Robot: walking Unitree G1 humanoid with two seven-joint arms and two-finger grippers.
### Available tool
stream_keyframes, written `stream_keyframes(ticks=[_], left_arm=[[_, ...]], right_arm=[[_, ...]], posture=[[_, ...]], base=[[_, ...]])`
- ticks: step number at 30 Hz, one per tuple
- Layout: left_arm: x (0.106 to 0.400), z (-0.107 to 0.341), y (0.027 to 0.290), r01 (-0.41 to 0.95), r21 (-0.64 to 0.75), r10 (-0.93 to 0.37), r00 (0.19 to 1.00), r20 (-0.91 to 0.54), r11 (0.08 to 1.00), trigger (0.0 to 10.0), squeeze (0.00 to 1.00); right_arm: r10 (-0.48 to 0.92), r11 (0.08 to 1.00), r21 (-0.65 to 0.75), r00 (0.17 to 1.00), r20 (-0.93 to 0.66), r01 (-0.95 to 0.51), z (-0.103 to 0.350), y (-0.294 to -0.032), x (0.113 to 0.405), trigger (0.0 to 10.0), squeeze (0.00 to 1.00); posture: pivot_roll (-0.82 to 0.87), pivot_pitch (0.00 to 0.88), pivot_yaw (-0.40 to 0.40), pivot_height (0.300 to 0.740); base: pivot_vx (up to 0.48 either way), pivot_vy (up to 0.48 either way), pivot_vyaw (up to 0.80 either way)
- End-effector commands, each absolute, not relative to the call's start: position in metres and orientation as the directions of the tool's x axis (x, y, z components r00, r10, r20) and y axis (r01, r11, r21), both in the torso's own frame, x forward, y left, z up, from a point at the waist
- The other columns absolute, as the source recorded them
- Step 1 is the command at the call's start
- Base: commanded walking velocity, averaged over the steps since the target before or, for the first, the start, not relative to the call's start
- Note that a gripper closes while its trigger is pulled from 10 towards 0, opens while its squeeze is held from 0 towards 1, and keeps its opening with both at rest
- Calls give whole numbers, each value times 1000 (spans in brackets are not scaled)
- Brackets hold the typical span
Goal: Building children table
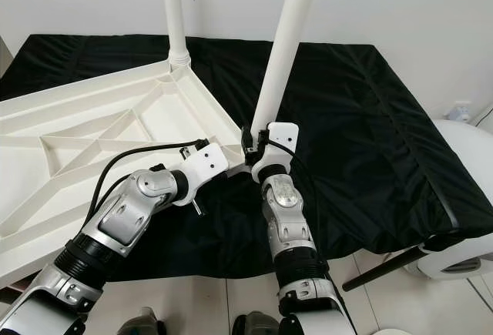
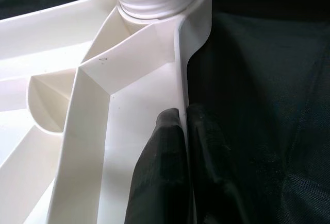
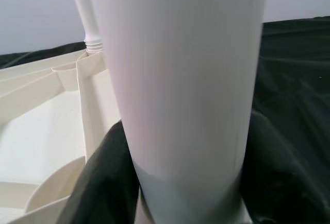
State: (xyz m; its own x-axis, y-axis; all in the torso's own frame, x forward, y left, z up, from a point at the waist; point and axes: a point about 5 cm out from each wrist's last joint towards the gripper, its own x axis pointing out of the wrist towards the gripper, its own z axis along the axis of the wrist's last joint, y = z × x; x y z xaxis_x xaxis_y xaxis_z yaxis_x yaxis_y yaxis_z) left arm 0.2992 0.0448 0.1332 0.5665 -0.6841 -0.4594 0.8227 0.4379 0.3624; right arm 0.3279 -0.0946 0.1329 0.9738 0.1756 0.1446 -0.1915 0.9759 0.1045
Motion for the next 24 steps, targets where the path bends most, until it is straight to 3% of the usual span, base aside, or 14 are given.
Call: stream_keyframes(ticks=[1,13,14,16,24], left_arm=[[292,142,25,838,384,-744,531,-406,388,10000,0],[290,140,25,839,381,-743,531,-409,390,10000,0],[291,141,26,837,382,-742,532,-408,391,10000,0],[292,141,27,835,383,-740,536,-407,394,10000,0],[293,142,27,835,384,-739,536,-407,394,10000,0]], right_arm=[[266,952,123,956,124,-281,131,-70,323,10000,1000],[279,957,57,956,96,-285,124,-85,319,10000,996],[270,961,33,958,93,-274,123,-93,320,10000,0],[287,958,-2,953,96,-288,122,-111,321,10000,0],[390,921,-77,913,121,-383,128,-134,325,10000,0]], posture=[[17,0,-86,740],[15,0,-86,740],[15,0,-86,740],[13,0,-85,740],[6,0,-78,740]], base=[[0,0,0],[0,0,0],[0,0,0],[0,0,0],[0,0,0]])
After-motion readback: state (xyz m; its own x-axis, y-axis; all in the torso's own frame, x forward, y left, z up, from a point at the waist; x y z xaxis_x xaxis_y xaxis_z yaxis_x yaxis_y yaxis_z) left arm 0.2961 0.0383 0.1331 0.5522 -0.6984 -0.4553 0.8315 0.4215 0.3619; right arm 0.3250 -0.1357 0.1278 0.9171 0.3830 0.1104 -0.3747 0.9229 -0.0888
